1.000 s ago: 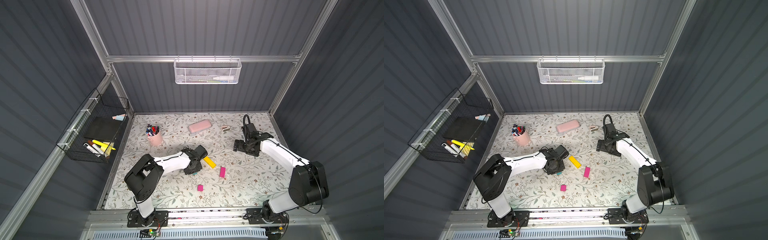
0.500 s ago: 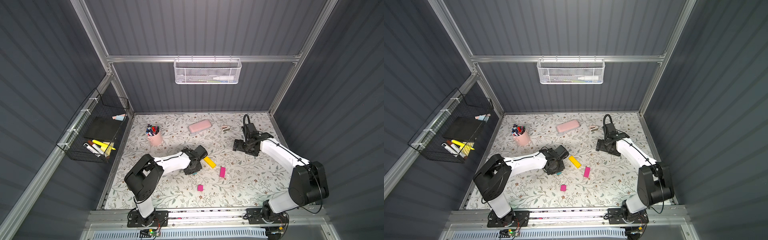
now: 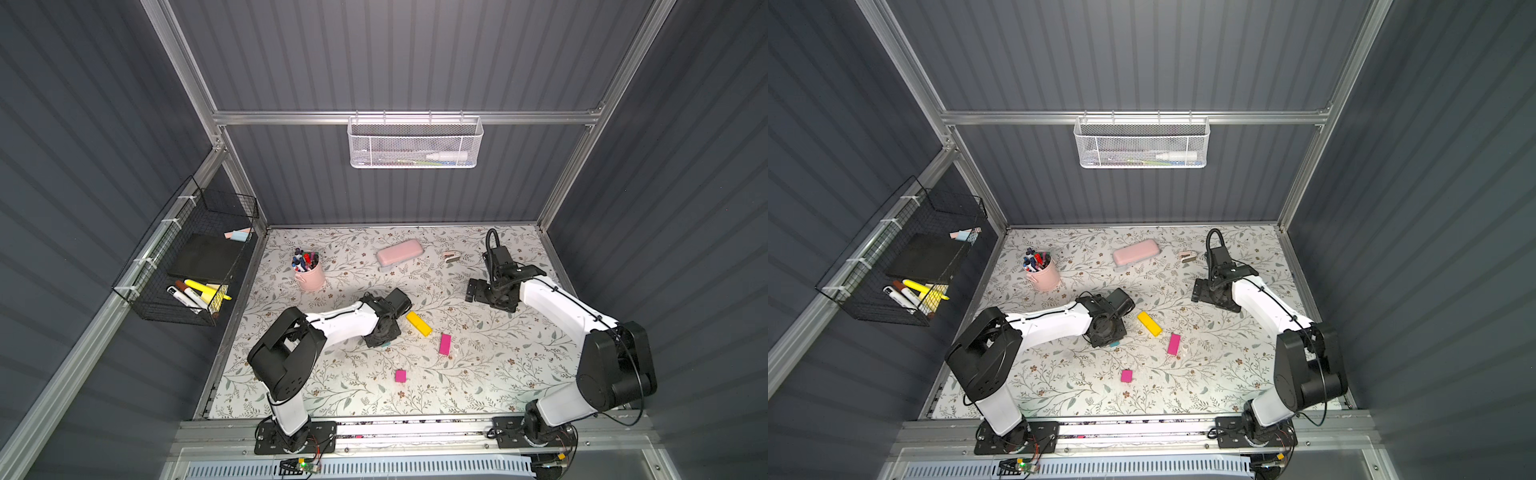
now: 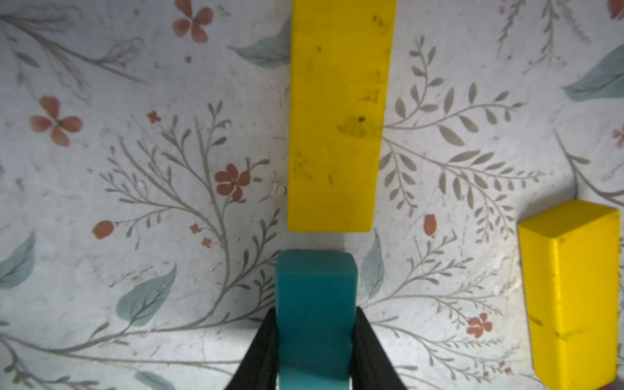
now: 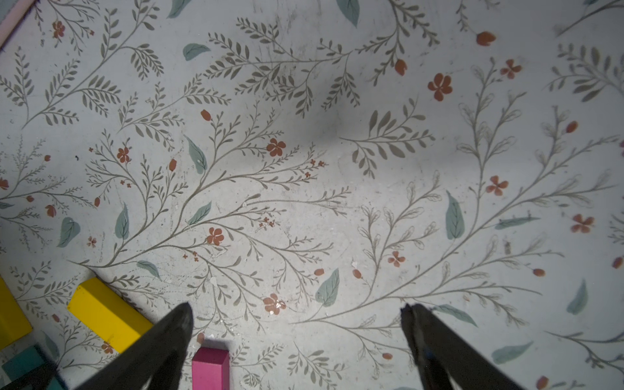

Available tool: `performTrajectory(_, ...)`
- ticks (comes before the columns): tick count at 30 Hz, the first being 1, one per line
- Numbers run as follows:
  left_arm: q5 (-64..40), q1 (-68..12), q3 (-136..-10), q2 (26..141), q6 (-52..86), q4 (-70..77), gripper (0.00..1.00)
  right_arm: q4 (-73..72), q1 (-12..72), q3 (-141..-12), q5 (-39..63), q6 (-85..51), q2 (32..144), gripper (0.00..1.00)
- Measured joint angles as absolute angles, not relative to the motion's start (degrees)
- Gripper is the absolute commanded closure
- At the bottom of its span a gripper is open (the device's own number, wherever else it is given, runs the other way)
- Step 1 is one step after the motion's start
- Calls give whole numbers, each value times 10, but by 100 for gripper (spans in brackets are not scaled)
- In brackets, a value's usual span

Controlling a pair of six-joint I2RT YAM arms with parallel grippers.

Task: Assemble the letter v with building blocks
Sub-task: Assemble the building block at the center of the board.

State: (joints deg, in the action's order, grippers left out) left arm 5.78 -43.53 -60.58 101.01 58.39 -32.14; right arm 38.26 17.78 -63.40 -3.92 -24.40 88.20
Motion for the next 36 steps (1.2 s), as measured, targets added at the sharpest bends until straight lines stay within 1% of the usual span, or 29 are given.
performTrajectory(36, 79, -435, -638, 1037, 533, -348, 85, 382, 178, -634, -39, -244, 890, 1)
